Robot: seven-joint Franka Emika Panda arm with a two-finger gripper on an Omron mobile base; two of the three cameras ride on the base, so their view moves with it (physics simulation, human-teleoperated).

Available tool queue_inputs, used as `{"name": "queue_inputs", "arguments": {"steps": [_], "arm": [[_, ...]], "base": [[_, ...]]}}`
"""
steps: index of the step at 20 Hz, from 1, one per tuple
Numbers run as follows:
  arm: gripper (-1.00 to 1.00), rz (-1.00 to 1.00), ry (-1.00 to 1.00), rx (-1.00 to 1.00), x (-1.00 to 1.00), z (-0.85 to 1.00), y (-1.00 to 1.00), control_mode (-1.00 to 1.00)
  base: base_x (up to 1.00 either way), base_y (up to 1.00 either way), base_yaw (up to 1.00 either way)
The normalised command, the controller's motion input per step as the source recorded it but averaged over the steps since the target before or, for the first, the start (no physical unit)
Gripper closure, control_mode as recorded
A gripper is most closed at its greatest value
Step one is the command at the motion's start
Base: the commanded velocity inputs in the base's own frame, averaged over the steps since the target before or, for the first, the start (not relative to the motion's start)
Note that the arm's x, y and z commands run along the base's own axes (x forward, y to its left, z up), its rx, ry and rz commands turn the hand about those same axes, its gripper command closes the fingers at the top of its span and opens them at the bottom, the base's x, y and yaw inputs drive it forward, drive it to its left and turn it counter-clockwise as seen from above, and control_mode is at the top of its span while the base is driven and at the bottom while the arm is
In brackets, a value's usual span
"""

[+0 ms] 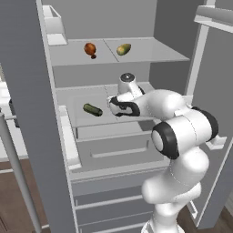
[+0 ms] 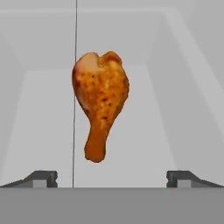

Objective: Place one cucumber and one chicken drumstick in each tupperware on the nearby counter, to pack two identical lunches.

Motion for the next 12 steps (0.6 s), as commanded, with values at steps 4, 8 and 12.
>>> {"name": "queue_inputs", "arguments": {"steps": [4,8,12], "arm": [[-1.00,0.00,0.00,0.00,0.38,-0.13,0.00,-1.00],[-1.00,0.00,0.00,0.00,0.50,-0.23,0.00,-1.00],[-1.00,0.00,0.00,0.00,0.55,-0.23,0.09,-1.00]], "base": [[0.00,0.00,0.00],[0.00,0.00,0.00],[0.00,0.00,0.00]]}}
